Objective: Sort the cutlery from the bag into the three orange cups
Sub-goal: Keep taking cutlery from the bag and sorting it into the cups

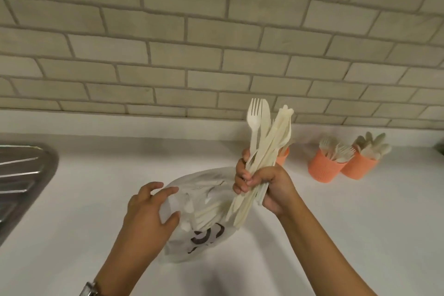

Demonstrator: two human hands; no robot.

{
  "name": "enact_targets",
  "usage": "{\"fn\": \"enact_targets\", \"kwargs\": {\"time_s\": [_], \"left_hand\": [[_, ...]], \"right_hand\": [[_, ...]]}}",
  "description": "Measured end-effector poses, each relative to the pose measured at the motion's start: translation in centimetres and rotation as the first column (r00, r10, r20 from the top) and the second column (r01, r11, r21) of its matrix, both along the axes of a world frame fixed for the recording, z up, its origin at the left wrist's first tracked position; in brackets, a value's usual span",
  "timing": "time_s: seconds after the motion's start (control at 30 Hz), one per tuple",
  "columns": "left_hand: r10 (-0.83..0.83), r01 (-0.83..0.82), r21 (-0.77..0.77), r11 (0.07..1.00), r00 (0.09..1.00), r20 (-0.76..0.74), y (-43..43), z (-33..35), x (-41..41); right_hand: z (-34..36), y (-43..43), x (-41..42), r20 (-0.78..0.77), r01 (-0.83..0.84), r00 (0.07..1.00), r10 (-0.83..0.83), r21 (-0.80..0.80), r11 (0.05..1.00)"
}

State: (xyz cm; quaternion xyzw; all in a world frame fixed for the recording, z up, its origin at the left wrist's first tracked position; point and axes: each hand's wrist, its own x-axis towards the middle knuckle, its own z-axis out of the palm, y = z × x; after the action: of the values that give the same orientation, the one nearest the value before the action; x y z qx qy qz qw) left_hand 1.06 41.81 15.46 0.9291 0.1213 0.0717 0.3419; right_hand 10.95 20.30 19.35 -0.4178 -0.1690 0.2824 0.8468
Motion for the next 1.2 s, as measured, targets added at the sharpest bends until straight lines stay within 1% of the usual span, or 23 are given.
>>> {"fn": "enact_targets", "kwargs": {"time_s": [0.13,0.23,0.37,0.5,0.57,0.63,0.7,0.77,0.8,0.87,0.93,1.03,1.2], "left_hand": [[0.017,-0.031,0.123,0.992,0.994,0.112,-1.1,1.4,-0.2],[-0.013,-0.011,0.15,0.989,0.988,0.155,-2.3,1.6,-0.3],[-0.036,0.015,0.087,0.996,0.969,0.245,-5.2,2.1,-0.2],[-0.092,0.071,0.07,0.995,0.928,0.362,-9.3,2.3,0.6],[-0.104,0.114,0.0,0.993,0.909,0.404,-12.4,2.7,1.2],[-0.142,0.192,-0.075,0.978,0.891,0.431,-16.5,2.9,1.8],[-0.194,0.296,-0.186,0.937,0.882,0.43,-21.7,2.9,2.4],[-0.231,0.351,-0.307,0.885,0.902,0.365,-27.4,2.5,3.1],[-0.241,0.351,-0.342,0.872,0.914,0.325,-30.1,2.3,3.5],[-0.237,0.33,-0.365,0.871,0.931,0.278,-34.7,1.8,4.1],[-0.195,0.281,-0.356,0.891,0.946,0.257,-38.1,1.8,4.7],[-0.13,0.209,-0.332,0.92,0.961,0.244,-42.1,2.1,5.3],[-0.056,0.131,-0.409,0.903,0.98,0.19,-46.6,2.4,6.0]], "right_hand": [[-0.9,-2.3,-1.9,-0.07,0.138,0.989,-0.133,0.077,0.987],[-1.4,-4.7,-3.0,-0.08,0.22,0.974,-0.213,0.096,0.971],[-1.7,-8.4,-4.0,-0.031,0.266,0.964,-0.266,-0.009,0.964],[-2.5,-12.3,-4.2,-0.023,0.317,0.947,-0.32,-0.079,0.945],[-3.0,-14.6,-4.1,-0.004,0.326,0.944,-0.33,-0.131,0.936],[-3.5,-17.3,-3.9,0.029,0.325,0.945,-0.325,-0.172,0.93],[-3.9,-20.2,-3.5,0.075,0.328,0.945,-0.319,-0.196,0.924],[-4.2,-23.4,-3.2,0.095,0.323,0.946,-0.31,-0.211,0.923],[-4.3,-25.1,-3.1,0.106,0.32,0.947,-0.303,-0.227,0.92],[-4.5,-28.2,-2.9,0.128,0.309,0.95,-0.285,-0.254,0.916],[-4.5,-30.9,-2.9,0.139,0.293,0.955,-0.264,-0.278,0.915],[-4.4,-34.1,-3.2,0.168,0.29,0.955,-0.243,-0.369,0.883],[-4.5,-37.4,-3.2,0.243,0.311,0.945,-0.218,-0.466,0.828]]}}
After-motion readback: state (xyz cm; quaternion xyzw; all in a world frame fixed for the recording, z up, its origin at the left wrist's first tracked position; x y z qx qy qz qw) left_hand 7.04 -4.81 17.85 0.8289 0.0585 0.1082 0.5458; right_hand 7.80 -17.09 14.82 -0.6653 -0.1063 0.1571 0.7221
